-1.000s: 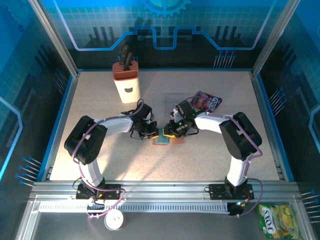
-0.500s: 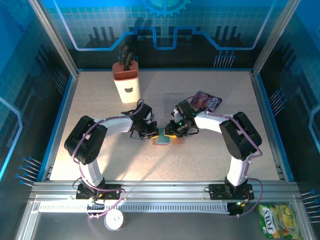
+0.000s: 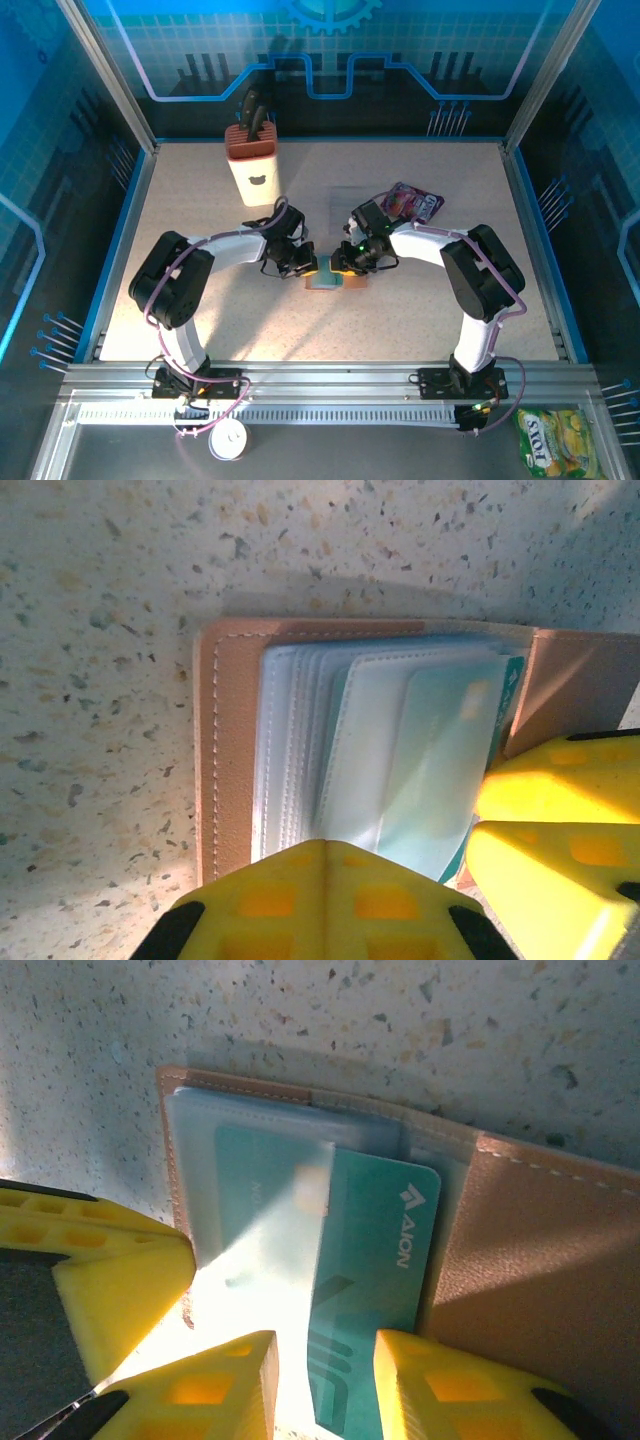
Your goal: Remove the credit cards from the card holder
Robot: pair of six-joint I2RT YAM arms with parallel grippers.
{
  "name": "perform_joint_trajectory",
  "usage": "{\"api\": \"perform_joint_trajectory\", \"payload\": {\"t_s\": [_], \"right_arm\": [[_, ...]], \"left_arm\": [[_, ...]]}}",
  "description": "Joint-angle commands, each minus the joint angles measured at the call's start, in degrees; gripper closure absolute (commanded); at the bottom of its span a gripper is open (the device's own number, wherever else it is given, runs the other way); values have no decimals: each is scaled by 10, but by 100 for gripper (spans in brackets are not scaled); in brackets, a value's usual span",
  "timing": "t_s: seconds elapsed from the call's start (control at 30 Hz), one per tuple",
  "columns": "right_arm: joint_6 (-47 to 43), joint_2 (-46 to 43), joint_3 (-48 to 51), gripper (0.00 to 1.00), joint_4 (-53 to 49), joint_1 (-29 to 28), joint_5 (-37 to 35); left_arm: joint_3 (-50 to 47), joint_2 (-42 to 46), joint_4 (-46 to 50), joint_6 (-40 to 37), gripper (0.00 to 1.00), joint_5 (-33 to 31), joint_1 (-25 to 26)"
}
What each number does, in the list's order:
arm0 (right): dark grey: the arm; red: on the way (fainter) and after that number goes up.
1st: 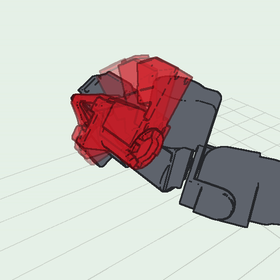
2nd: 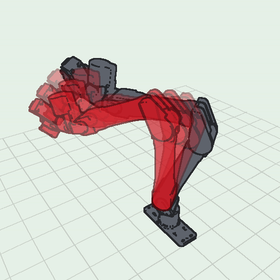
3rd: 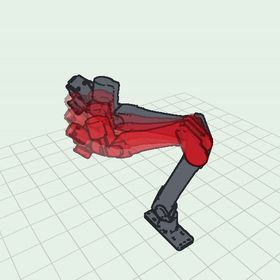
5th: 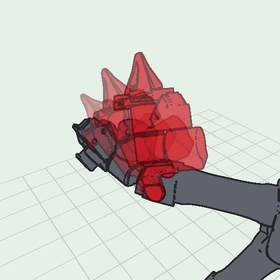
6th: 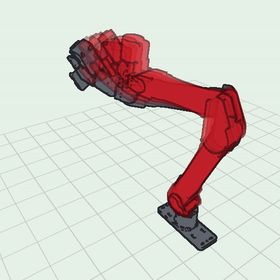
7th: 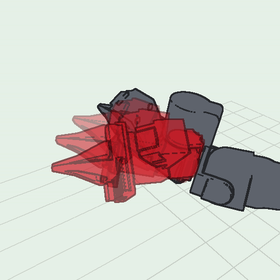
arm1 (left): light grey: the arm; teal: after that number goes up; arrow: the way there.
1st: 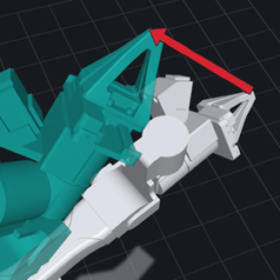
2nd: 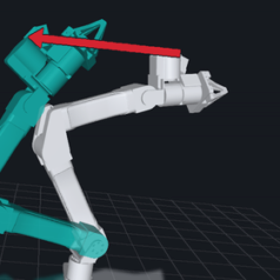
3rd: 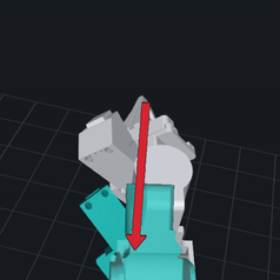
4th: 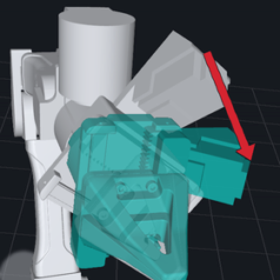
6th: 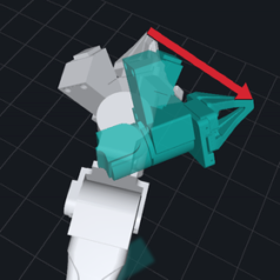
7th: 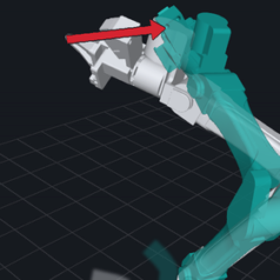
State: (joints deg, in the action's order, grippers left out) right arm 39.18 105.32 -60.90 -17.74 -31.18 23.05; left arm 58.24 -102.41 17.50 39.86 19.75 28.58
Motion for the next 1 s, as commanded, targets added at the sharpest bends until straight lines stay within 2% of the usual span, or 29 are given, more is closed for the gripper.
{"api": "perform_joint_trajectory", "payload": {"t_s": [0.0,0.37,0.73,0.8,0.97], "right_arm": [[-14,-17,-18,67,-34,-5,-11],[-17,-32,-15,65,-36,-4,-13],[-7,-56,18,65,4,9,4],[-7,-53,20,68,10,11,11],[-3,-42,22,69,13,15,16]], "left_arm": [[20,1,28,-15,100,-3,3],[31,4,20,-4,100,25,4],[51,-16,18,0,100,34,18],[54,-21,16,1,100,35,21],[54,-30,21,-1,100,28,24]]}}
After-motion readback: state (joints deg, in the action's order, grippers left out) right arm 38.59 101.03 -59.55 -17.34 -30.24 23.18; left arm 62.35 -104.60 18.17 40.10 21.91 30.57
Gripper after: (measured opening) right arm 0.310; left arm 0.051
